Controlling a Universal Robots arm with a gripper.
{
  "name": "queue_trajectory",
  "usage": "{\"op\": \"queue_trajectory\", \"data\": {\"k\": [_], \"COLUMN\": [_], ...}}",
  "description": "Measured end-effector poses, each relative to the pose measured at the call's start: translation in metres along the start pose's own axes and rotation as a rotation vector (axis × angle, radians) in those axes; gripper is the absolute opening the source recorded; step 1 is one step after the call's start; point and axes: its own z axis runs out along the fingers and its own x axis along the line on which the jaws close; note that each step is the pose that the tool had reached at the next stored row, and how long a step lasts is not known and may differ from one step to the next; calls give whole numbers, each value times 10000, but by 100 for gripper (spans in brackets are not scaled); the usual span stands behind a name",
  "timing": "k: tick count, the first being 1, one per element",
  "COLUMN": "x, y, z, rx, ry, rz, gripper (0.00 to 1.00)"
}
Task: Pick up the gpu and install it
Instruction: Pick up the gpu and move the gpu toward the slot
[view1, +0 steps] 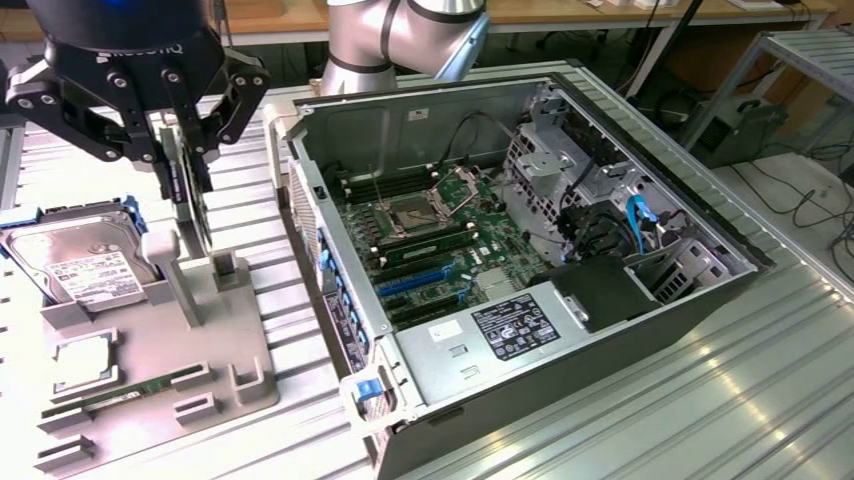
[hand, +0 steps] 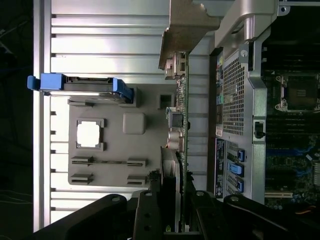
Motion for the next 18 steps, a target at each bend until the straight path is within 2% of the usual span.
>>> {"op": "queue_trajectory", "data": {"k": [2,3,5,6,12,18], "x": [-7,-14,-22,-24,-36,-126], "y": [0,0,0,-1,1,-1], "z": [-1,-1,-1,0,-4,-3], "rx": [2,31,318,360,368,367], "ry": [-10,-15,-11,-12,-16,-17], "rz": [-2,-2,-3,-4,-3,-3], "gripper": [27,27,27,27,27,27]}}
